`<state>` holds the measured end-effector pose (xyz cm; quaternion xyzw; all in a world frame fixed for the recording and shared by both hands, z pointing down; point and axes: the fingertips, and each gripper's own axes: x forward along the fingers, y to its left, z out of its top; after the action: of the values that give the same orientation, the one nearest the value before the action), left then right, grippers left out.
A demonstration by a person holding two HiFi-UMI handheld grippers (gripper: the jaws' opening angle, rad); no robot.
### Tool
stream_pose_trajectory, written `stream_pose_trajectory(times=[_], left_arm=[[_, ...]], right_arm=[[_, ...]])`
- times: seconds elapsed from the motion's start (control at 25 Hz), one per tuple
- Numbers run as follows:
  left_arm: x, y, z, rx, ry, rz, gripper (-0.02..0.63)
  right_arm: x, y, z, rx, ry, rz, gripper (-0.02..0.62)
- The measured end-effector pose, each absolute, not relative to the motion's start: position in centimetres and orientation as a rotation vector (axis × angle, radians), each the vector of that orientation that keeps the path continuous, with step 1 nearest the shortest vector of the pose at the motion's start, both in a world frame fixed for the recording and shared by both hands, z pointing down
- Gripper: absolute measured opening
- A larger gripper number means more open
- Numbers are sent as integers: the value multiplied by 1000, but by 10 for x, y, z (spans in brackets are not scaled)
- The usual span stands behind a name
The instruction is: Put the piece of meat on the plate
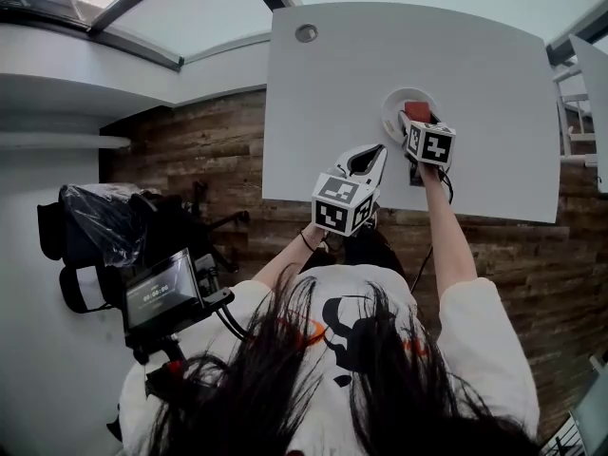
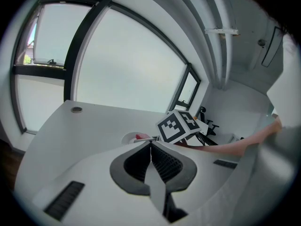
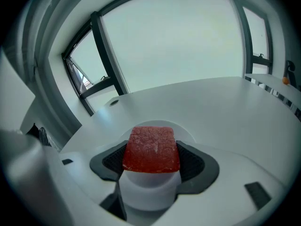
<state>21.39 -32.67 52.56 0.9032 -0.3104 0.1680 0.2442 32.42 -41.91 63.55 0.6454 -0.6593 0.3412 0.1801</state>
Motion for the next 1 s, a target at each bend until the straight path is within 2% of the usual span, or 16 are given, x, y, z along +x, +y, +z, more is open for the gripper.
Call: stream_pose_trajectory(times=[0.44, 1.0], left_arm=[[211, -330, 528, 2463, -862, 470, 9], [209, -332, 529, 2453, -877, 464, 9]], right_arm=[[314, -422, 646, 1705, -1797, 750, 316], [315, -424, 650, 1686, -1795, 763, 316]])
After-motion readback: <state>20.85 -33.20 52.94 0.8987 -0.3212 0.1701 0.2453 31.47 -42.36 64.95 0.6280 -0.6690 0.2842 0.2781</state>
